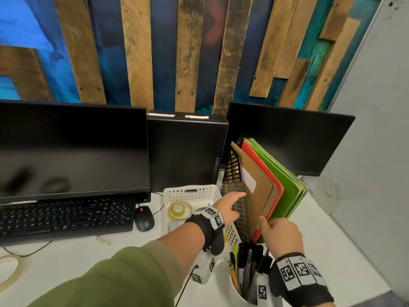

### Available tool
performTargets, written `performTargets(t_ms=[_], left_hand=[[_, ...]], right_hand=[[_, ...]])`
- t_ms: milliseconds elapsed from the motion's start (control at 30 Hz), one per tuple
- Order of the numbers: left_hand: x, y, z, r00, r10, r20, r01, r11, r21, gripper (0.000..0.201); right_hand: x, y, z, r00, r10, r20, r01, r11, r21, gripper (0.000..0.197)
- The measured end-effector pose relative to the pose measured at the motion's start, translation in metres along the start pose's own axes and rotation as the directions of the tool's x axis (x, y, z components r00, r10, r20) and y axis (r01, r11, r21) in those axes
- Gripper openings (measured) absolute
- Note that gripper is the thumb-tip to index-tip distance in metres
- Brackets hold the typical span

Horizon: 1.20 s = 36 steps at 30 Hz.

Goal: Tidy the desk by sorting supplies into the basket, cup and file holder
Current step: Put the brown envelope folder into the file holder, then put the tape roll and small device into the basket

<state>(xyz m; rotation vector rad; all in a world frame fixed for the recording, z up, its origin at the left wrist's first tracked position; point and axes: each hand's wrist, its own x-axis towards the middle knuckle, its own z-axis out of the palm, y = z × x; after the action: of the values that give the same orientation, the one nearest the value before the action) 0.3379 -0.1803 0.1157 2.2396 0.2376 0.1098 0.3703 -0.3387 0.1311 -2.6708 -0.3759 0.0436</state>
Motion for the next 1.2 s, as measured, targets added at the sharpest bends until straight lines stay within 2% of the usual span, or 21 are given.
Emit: performTargets(t_ms=[133, 233, 400, 500, 667, 733, 833, 967, 1067, 1200], left_hand=[[-0.006, -0.003, -0.003, 0.983, -0.016, -0.181, 0.021, 0.999, 0.028, 0.033], [-0.013, -0.009, -0.010, 0.958, -0.027, -0.286, 0.039, 0.998, 0.039, 0.022], [-0.041, -0.039, -0.027, 0.903, -0.120, -0.413, 0.143, 0.989, 0.026, 0.019], [-0.063, -0.061, -0.039, 0.871, -0.206, -0.446, 0.230, 0.973, -0.001, 0.019], [-0.106, -0.101, -0.062, 0.800, -0.320, -0.507, 0.372, 0.928, 0.001, 0.019], [-0.128, -0.120, -0.069, 0.768, -0.378, -0.516, 0.446, 0.895, 0.008, 0.019], [-0.168, -0.152, -0.079, 0.708, -0.477, -0.520, 0.560, 0.828, 0.002, 0.020], [-0.219, -0.189, -0.094, 0.610, -0.593, -0.525, 0.679, 0.733, -0.039, 0.022], [-0.252, -0.209, -0.107, 0.549, -0.645, -0.531, 0.734, 0.676, -0.062, 0.022], [-0.293, -0.232, -0.126, 0.471, -0.695, -0.543, 0.781, 0.615, -0.108, 0.019]], right_hand=[[-0.005, -0.017, -0.010, 0.998, -0.048, 0.041, 0.049, 0.999, -0.019, 0.045], [-0.011, -0.033, -0.012, 0.990, -0.136, 0.031, 0.134, 0.988, 0.071, 0.044], [-0.022, -0.062, 0.004, 0.963, -0.268, 0.027, 0.250, 0.928, 0.276, 0.033], [-0.031, -0.080, 0.020, 0.933, -0.356, 0.043, 0.314, 0.869, 0.382, 0.027], [-0.050, -0.110, 0.056, 0.883, -0.450, 0.132, 0.328, 0.793, 0.513, 0.018], [-0.059, -0.121, 0.073, 0.857, -0.485, 0.173, 0.331, 0.776, 0.537, 0.015], [-0.077, -0.139, 0.098, 0.809, -0.521, 0.271, 0.307, 0.768, 0.562, 0.022], [-0.103, -0.164, 0.130, 0.718, -0.585, 0.377, 0.329, 0.763, 0.557, 0.029], [-0.118, -0.184, 0.153, 0.673, -0.607, 0.424, 0.351, 0.766, 0.539, 0.028], [-0.138, -0.211, 0.180, 0.639, -0.610, 0.468, 0.357, 0.774, 0.522, 0.027]])
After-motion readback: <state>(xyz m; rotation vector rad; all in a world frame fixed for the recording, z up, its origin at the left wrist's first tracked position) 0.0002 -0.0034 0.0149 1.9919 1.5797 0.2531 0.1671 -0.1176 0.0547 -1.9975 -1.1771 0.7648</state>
